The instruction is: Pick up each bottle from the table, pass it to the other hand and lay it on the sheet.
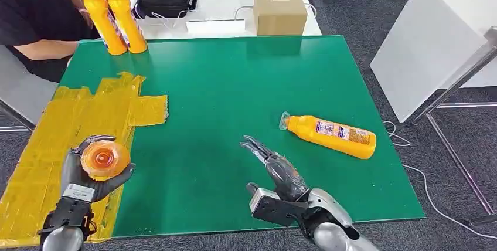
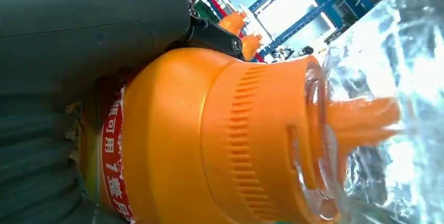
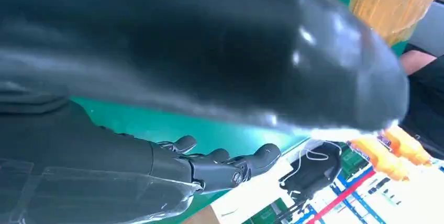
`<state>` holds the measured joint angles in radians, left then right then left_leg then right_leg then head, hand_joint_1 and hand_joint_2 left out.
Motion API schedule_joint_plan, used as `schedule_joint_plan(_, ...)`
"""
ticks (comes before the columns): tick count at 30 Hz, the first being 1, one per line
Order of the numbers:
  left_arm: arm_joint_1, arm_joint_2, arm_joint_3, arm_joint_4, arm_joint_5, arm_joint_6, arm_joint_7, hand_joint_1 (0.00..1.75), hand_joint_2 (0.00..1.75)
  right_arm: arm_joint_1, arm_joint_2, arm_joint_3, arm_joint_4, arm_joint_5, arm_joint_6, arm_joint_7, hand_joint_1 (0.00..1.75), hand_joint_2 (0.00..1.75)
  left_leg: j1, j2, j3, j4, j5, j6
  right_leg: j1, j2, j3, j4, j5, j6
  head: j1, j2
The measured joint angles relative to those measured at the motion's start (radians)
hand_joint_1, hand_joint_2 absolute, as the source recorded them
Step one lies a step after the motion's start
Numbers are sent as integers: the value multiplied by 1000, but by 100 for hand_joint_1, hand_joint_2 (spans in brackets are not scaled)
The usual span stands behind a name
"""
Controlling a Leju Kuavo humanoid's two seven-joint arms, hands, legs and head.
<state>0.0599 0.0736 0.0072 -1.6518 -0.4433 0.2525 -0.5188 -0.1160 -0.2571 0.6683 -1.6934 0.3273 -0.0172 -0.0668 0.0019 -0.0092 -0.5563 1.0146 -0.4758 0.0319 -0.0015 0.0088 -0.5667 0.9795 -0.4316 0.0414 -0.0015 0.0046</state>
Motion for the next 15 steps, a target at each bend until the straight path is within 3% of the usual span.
schedule_joint_plan(8,-84,90,-67,84,-735,156,276,175,175,3,-2,-39,-13,-9,56,0,0,0,0,0,0,0,1,0,0,0,0,0,0,0,0,0)
schedule_joint_plan(14,-204,178,-229,297,-1051,117,361,175,175,-45,5,-32,-9,-19,103,6,0,0,0,0,0,0,2,0,0,0,0,1,0,0,0,0)
schedule_joint_plan(15,-224,191,-266,352,-1065,121,365,44,175,-54,5,-28,-8,-22,108,6,0,0,0,0,0,0,2,0,0,0,0,1,0,0,0,0)
